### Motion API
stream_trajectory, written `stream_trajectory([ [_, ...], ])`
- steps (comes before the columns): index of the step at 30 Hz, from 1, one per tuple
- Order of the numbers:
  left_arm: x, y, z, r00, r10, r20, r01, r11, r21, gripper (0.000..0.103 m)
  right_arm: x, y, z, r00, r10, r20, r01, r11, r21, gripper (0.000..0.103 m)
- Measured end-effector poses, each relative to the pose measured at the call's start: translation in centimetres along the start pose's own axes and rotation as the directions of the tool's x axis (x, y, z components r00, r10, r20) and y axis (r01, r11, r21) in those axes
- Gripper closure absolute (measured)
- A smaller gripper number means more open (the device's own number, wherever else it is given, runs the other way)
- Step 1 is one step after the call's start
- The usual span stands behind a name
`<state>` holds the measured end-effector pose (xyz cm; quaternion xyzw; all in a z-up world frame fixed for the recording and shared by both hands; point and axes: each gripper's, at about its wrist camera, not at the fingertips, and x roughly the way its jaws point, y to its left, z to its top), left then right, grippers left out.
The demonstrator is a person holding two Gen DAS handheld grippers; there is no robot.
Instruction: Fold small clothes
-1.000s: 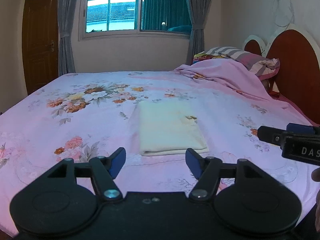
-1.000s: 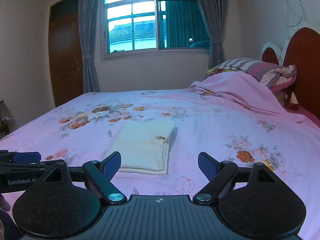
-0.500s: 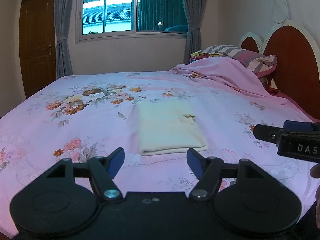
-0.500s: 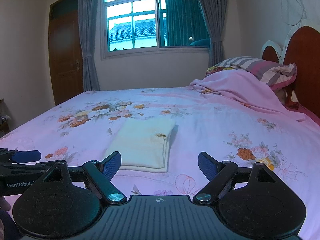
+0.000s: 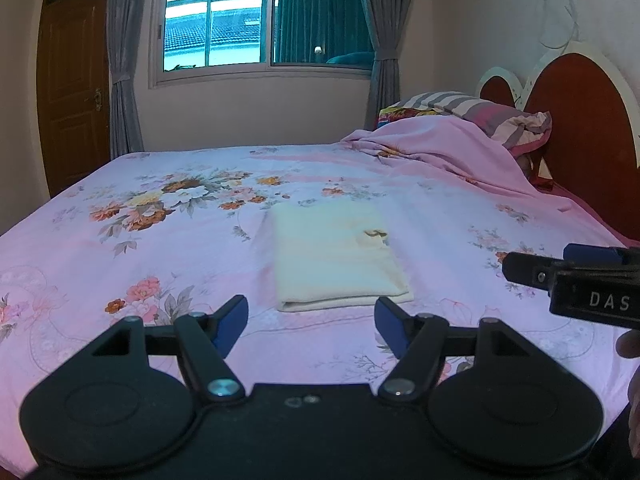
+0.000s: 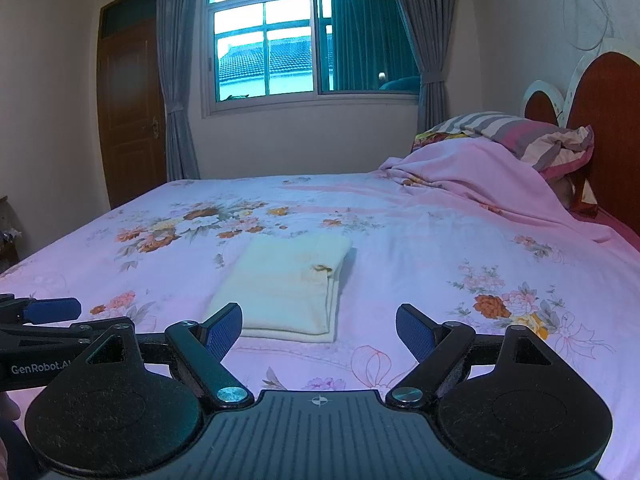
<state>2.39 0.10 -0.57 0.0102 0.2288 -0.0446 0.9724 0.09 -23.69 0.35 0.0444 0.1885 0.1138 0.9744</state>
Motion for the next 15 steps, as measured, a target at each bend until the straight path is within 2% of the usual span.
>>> stream_trajectory([
  [3,-0.11,0.08,-0.03,1.0,0.003,0.009,-0.003,1.0,-0.01,0.035,-0.02,0.02,-0.02,1.0,-0.001,0.0,0.001,1.0,0.001,0.019],
  [6,-0.21,0.2,-0.08,0.999,0.046,0.026,-0.045,0.999,-0.016,0.035,-0.02,0.0,0.01,1.0,-0.001,0.001,0.001,1.0,-0.001,0.019],
  [13,-0.37,0.49,-0.09,0.999,-0.003,0.034,0.005,0.999,-0.048,0.035,0.17,-0.22,-0.25,1.0,-0.005,-0.005,0.005,1.0,-0.003,0.019],
  [15,-0.55,0.29,-0.04,0.999,0.009,0.04,-0.007,0.999,-0.049,0.035,0.19,-0.26,-0.34,1.0,-0.008,-0.007,0.008,1.0,-0.007,0.019],
])
